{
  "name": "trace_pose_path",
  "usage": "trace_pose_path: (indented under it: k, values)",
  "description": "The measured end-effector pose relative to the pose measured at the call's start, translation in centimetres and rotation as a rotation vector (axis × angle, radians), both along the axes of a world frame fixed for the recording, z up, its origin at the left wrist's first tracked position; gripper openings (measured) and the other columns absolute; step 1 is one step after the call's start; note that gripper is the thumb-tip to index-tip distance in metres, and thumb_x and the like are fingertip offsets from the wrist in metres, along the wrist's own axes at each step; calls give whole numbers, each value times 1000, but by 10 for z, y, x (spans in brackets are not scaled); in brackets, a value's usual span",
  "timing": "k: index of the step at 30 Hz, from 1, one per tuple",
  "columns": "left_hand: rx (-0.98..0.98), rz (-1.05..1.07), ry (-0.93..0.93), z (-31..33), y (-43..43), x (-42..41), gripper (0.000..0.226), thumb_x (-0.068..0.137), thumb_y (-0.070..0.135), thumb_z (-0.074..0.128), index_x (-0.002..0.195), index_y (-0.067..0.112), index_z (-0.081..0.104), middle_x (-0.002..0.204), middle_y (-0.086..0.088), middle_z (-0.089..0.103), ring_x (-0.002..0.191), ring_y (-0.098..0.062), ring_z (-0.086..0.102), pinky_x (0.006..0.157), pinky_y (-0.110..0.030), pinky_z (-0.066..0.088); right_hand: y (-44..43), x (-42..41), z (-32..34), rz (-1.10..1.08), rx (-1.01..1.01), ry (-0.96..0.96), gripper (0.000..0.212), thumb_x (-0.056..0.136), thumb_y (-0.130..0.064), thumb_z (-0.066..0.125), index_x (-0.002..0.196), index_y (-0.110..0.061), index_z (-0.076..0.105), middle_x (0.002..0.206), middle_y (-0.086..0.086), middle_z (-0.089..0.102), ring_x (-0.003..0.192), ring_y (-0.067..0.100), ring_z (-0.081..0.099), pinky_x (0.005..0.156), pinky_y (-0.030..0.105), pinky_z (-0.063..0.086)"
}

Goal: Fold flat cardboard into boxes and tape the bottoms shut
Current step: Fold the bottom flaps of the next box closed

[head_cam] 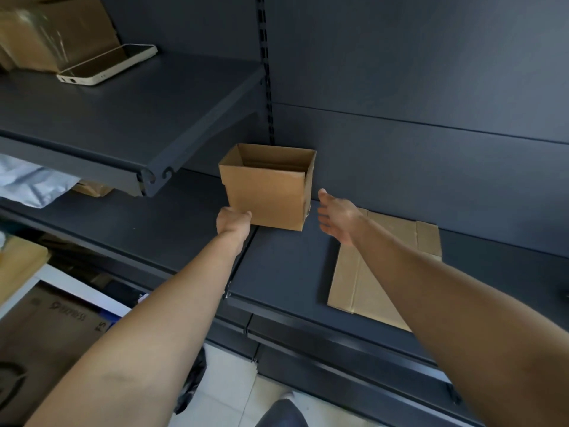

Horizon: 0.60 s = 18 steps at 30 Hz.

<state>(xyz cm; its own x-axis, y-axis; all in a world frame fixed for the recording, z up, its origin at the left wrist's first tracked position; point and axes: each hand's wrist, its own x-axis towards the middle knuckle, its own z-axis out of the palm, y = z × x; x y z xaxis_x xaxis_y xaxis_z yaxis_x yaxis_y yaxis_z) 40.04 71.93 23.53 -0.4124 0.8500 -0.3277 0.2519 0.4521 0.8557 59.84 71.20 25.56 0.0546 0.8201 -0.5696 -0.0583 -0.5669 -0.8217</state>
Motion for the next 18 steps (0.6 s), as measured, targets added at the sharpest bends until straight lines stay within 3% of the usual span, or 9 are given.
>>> trace_pose_path:
  k: [2, 5, 8, 10, 12, 14, 18]
  values:
    - [1, -35, 6, 4, -10, 15, 29, 94, 13, 56, 120, 2, 57, 122, -11, 60, 96, -21, 54, 81, -26, 44, -9, 17, 6, -23, 2, -87, 27, 96, -44, 50, 102, -18, 55, 84, 0, 54, 75, 16, 51, 99, 31, 42]
    - [-53, -180, -6, 4, -25, 50, 31, 93, 13, 58, 122, 2, 59, 122, -15, 59, 110, -30, 57, 96, -36, 48, -26, 54, 5, -47, 46, -333, 45, 96, -38, 51, 124, -4, 56, 100, 9, 55, 88, 22, 51, 96, 38, 45]
    - [-146, -374, 16, -1, -45, 93, 10, 93, 14, 60, 102, 9, 60, 110, -12, 55, 100, -24, 53, 92, -31, 44, -50, 96, 0, -63, 16, -464, 41, 95, -23, 54, 127, 2, 54, 125, 19, 59, 105, 31, 58, 87, 35, 46]
    - [-211, -460, 55, -6, -58, 118, 22, 93, 15, 60, 114, 8, 56, 122, -12, 54, 107, -25, 52, 91, -33, 43, -65, 124, -9, -44, -43, -516, 38, 94, -18, 55, 126, 1, 55, 131, 18, 56, 119, 32, 55, 88, 34, 46]
    - [-261, -483, 88, -14, -69, 138, 47, 94, 16, 59, 136, 3, 44, 141, -13, 45, 125, -30, 46, 98, -36, 40, -82, 148, -18, -19, -123, -568, 39, 93, -17, 55, 128, -1, 54, 132, 18, 55, 122, 33, 52, 96, 37, 44]
    - [-305, -482, 86, -21, -79, 153, 57, 94, 16, 59, 144, 3, 34, 148, -13, 38, 132, -31, 40, 102, -38, 38, -97, 168, -30, -14, -186, -562, 40, 91, -15, 55, 129, -2, 53, 134, 18, 53, 123, 33, 51, 98, 38, 43]
    - [-335, -448, 114, -30, -93, 177, 52, 93, 14, 59, 139, 1, 39, 144, -15, 43, 129, -32, 44, 99, -36, 39, -116, 189, -42, -28, -222, -446, 38, 89, -10, 57, 126, 0, 55, 130, 18, 56, 119, 33, 55, 89, 37, 48]
